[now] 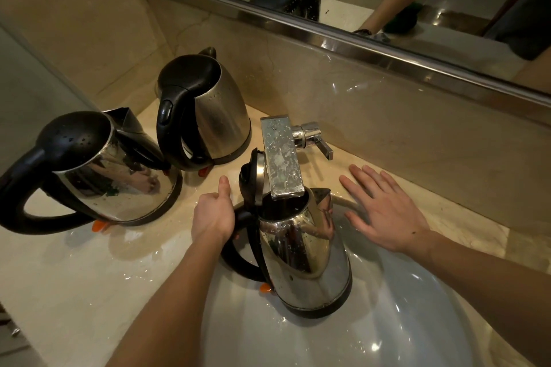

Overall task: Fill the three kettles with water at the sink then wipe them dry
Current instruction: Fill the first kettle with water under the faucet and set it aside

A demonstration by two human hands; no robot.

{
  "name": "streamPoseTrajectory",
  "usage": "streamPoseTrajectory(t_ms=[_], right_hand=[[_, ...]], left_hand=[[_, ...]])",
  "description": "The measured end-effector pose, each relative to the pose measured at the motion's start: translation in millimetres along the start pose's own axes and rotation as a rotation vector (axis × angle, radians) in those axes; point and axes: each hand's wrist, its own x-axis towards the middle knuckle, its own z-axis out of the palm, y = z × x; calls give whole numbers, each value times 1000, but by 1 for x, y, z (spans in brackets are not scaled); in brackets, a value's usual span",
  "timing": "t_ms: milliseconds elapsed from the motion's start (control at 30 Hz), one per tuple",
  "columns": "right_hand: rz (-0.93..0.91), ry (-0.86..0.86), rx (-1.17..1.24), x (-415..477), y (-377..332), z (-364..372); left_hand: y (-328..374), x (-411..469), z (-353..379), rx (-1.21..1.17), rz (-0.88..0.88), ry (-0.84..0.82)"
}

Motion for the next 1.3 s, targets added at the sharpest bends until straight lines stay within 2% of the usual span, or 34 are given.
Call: streamPoseTrajectory(t_ms=[1300], right_hand=[[-4,7,-7,0,0,0]], left_hand=[[-2,2,2,15,-27,3]])
